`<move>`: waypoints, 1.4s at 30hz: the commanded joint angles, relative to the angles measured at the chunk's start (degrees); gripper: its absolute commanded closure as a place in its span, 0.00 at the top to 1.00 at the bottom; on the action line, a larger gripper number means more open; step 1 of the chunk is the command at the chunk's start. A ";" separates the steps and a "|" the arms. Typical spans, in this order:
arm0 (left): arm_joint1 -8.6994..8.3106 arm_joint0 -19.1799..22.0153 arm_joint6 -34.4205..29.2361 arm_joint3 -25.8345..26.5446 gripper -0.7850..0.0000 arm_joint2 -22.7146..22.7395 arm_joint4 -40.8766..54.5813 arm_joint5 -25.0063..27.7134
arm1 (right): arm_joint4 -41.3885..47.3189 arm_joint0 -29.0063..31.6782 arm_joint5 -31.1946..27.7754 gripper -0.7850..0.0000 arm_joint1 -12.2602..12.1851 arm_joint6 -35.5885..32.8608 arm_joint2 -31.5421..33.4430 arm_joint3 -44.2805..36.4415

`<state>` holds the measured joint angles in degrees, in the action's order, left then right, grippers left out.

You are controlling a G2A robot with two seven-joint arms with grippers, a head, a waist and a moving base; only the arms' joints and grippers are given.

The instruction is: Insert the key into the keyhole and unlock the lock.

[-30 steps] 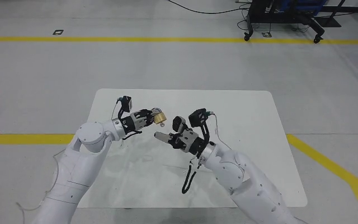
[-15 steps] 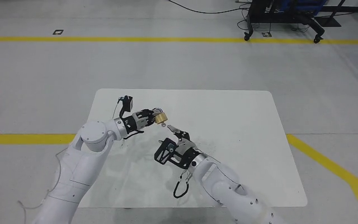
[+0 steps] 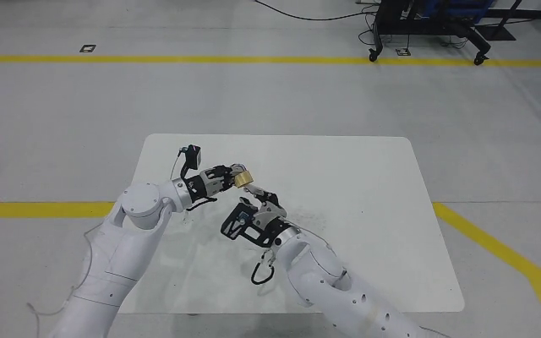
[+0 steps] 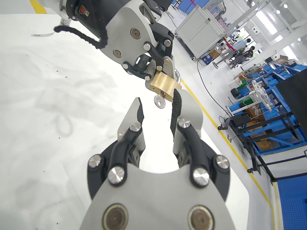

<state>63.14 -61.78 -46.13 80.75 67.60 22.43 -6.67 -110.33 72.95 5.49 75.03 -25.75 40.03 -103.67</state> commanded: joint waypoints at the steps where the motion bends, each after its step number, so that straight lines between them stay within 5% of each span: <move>1: 0.01 -0.02 0.00 0.00 0.00 0.02 -0.01 -0.04 | -0.10 -0.43 0.35 0.36 0.38 -0.37 -0.13 0.70; 5: 0.03 -0.05 -0.15 -0.07 0.00 0.09 0.14 -0.06 | 1.00 -0.79 0.60 0.31 1.05 -0.30 -0.06 1.65; 11: 0.03 -0.02 -0.39 -0.14 0.00 0.11 -0.05 -0.04 | 2.80 -0.74 1.22 0.00 1.78 0.73 0.56 2.58; 20: 0.06 -0.07 -0.83 -0.21 0.00 0.22 0.16 0.24 | 15.91 1.62 2.58 0.00 2.67 5.85 4.44 1.74; 31: 0.06 -0.43 -0.92 0.37 0.00 0.55 0.11 1.70 | 44.87 5.78 -7.30 0.00 2.37 11.87 14.43 0.90; 32: 0.06 -0.47 -0.87 0.43 0.00 0.59 0.08 1.85 | 45.80 5.87 -8.21 0.13 2.28 11.72 15.04 0.99; 34: 0.06 -0.54 -0.82 0.53 0.00 0.65 -0.01 2.14 | 47.28 6.10 -9.57 0.92 2.16 11.23 15.80 0.93; 35: 0.06 -0.57 -0.76 0.59 0.00 0.68 -0.04 2.31 | 47.90 6.22 -10.00 1.00 2.12 11.06 16.09 0.85; 42: 0.01 -0.92 0.58 1.44 0.00 0.66 -2.27 3.43 | 56.05 8.58 -14.83 1.00 1.68 12.60 19.53 -1.45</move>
<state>63.14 -62.60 -45.51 82.01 68.33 20.13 -3.27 -56.15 80.84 -8.43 76.84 -13.69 58.54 -104.53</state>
